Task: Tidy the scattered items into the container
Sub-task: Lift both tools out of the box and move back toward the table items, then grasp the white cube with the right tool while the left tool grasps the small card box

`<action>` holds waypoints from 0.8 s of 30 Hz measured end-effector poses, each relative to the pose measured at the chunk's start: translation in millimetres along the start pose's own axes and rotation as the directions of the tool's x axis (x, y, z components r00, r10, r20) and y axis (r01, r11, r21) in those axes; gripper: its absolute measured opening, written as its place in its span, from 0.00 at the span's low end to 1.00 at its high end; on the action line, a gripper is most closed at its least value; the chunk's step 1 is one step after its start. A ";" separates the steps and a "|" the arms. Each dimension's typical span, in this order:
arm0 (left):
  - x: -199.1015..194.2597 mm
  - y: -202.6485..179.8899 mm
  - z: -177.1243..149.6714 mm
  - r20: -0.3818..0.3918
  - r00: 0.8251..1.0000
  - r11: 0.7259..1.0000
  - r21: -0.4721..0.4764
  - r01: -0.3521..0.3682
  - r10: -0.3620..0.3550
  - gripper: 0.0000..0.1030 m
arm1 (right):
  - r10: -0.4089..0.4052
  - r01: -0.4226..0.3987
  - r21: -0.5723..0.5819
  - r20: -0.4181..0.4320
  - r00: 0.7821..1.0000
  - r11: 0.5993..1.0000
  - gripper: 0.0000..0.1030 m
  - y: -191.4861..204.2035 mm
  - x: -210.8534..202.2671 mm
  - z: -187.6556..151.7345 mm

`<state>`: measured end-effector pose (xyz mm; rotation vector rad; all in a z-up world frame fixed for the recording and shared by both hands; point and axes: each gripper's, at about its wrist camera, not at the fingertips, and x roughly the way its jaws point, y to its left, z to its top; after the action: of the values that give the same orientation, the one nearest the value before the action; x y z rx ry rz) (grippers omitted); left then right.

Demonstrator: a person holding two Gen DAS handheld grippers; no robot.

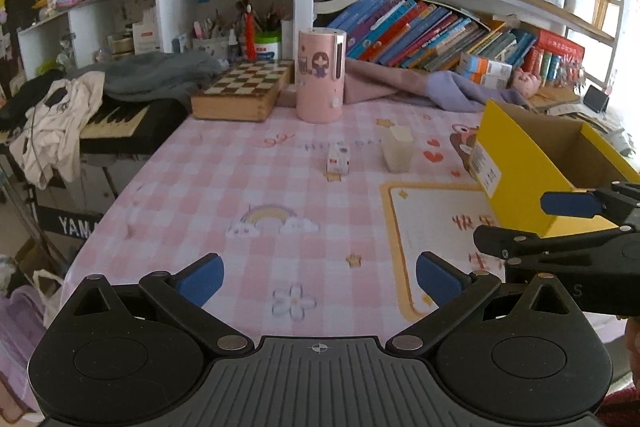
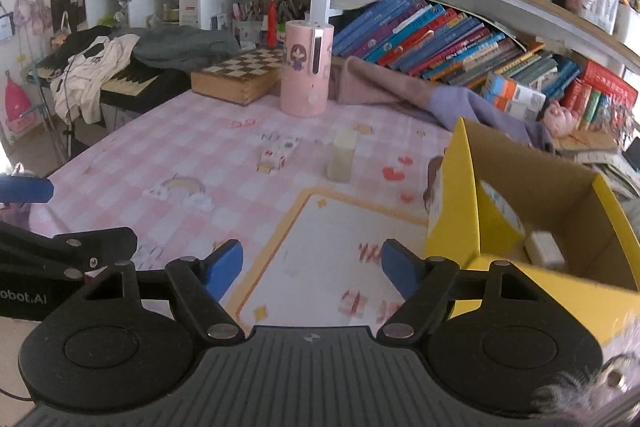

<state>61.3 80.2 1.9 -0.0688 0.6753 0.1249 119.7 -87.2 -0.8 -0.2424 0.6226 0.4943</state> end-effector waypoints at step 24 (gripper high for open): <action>126.9 -5.7 67.7 -0.015 0.999 0.997 0.076 -0.033 0.034 0.96 | 0.040 -0.031 0.125 -0.067 0.997 0.992 0.64 -51.4 135.2 90.8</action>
<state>202.1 93.4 -24.8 0.0146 0.6967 0.1312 286.0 -48.7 -7.9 -0.1315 0.7234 0.4811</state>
